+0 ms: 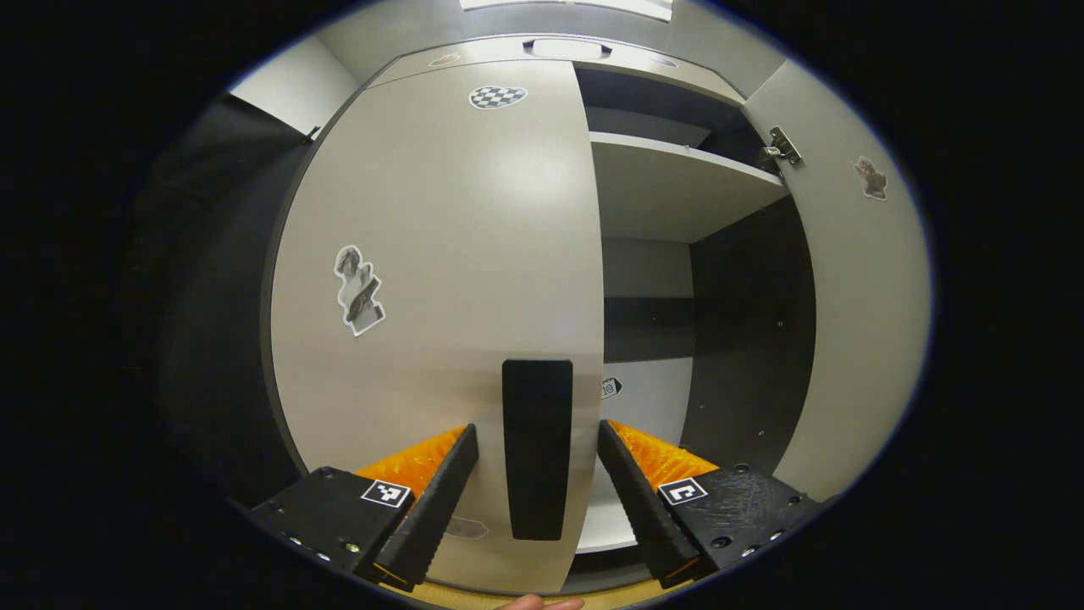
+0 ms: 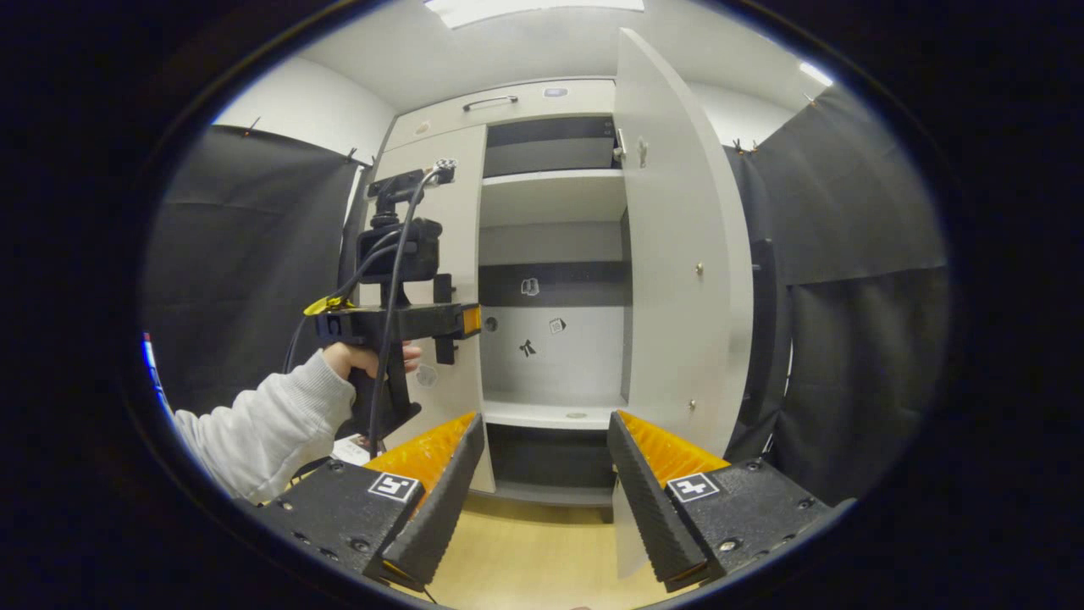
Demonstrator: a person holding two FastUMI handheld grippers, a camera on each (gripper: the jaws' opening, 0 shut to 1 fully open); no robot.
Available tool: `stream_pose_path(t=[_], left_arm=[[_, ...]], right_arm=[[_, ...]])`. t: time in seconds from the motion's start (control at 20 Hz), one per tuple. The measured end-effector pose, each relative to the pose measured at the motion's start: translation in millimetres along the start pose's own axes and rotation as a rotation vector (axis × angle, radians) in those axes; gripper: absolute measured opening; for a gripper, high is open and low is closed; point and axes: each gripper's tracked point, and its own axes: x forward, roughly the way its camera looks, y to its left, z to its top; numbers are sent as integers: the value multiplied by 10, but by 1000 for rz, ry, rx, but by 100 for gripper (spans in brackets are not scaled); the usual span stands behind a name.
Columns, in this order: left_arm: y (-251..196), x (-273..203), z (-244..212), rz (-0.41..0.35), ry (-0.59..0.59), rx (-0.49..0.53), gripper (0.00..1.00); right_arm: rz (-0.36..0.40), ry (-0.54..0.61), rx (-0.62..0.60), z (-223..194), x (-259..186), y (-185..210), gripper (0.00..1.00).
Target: Open the right door of the double-door shoe cabinet with the right hand, and open the left door with the left hand.
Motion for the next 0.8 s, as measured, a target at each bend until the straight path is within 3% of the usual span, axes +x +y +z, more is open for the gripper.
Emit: stream_pose_path(t=[0.15,0.25,0.35,0.6,0.65,0.8], left_arm=[[-12,-8,-22,-17,9,-10,89],[-52,-20,-40,-45,20,-35,80],[-53,-42,-79,-54,35,-47,42],[-27,-19,-79,-30,20,-19,17],[-31,-61,-82,-32,13,-22,17],[-46,-34,-78,-59,10,-13,5]], right_arm=[[0,-1,-2,5,7,-14,92],[2,-3,-4,11,10,-6,92],[4,-2,-5,-2,7,-6,92],[8,5,-10,-38,-6,26,92],[9,5,-14,-36,-23,27,92],[-3,1,-23,-46,-45,-7,92]])
